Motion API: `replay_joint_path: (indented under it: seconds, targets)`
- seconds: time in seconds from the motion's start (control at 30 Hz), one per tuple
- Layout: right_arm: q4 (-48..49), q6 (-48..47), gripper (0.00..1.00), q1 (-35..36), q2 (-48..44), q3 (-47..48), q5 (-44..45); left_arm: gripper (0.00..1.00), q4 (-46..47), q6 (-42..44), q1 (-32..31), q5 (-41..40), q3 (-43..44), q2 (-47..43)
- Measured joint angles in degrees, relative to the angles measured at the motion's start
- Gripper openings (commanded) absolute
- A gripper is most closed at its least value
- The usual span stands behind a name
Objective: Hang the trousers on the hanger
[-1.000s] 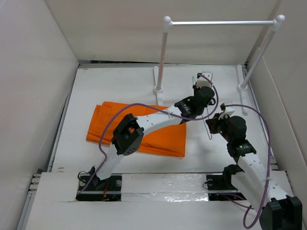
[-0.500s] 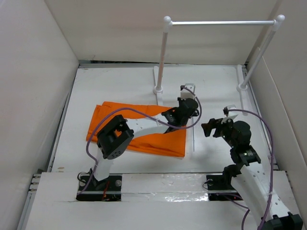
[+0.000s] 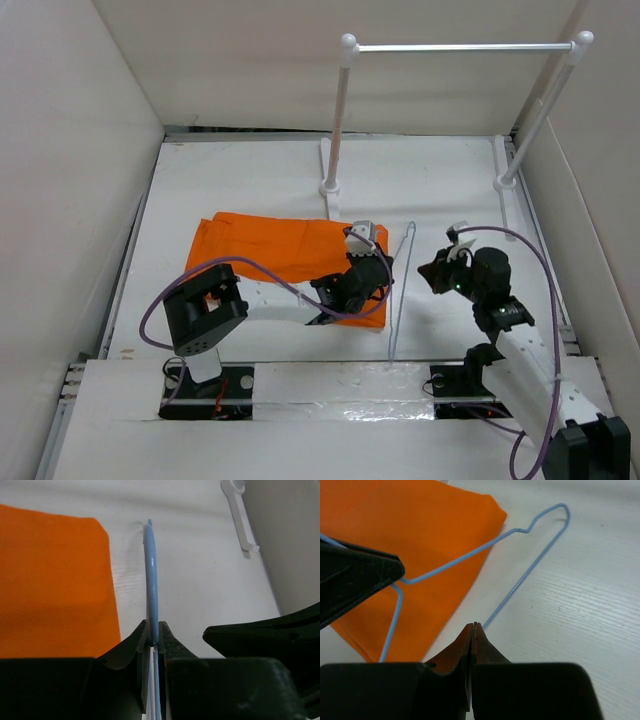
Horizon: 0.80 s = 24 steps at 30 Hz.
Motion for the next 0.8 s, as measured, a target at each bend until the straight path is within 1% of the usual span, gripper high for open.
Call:
replay_joint_path:
  seconds: [0.07, 0.1, 0.13, 0.2, 0.23, 0.33, 0.37, 0.43, 0.57, 0.7, 0.8]
  targets:
    - [2.27, 0.37, 0.01, 0.76, 2.62, -1.4, -1.03, 0.0, 0.5, -1.49, -0.11, -0.39, -1.86, 0.0]
    - [3.23, 0.74, 0.05, 1.46, 3.72, -2.19, -1.07, 0.0, 1.14, -2.19, -0.07, -0.59, -2.86, 0.0]
    - [4.26, 1.18, 0.12, 2.4, 4.83, -2.91, -1.05, 0.0, 1.92, -2.93, 0.0, -0.79, -3.87, 0.0]
    - [6.19, 2.16, 0.21, 5.35, 7.91, -3.45, -0.15, 0.0, 3.63, -4.26, 0.15, -1.18, -5.53, -0.13]
    - [7.69, 2.78, 0.33, 7.28, 9.77, -3.45, 0.61, 0.0, 4.37, -4.98, 0.15, -1.42, -6.34, -0.35]
    - [12.83, 4.76, 0.48, 13.86, 16.04, -3.45, 3.96, 0.0, 5.73, -6.54, 0.13, -2.49, -8.28, -1.2]
    - [14.4, 5.53, 0.51, 15.74, 18.23, -3.45, 5.25, 0.0, 6.01, -6.82, 0.13, -2.89, -8.87, -1.57]
    - [17.88, 7.06, 0.54, 18.14, 22.56, -3.5, 7.48, 0.0, 6.14, -7.19, 0.13, -3.8, -9.84, -2.29]
    - [24.83, 9.79, 0.68, 19.98, 30.16, -3.5, 11.98, 0.0, 6.27, -7.28, 0.11, -5.51, -10.99, -3.19]
    - [30.05, 11.45, 0.67, 21.24, 34.8, -3.48, 13.81, 0.0, 6.91, -6.56, -0.02, -6.25, -11.39, -3.26]
    - [31.85, 12.55, 0.53, 21.81, 36.02, -3.48, 14.91, 0.0, 7.34, -5.86, -0.09, -7.02, -11.45, -3.26]
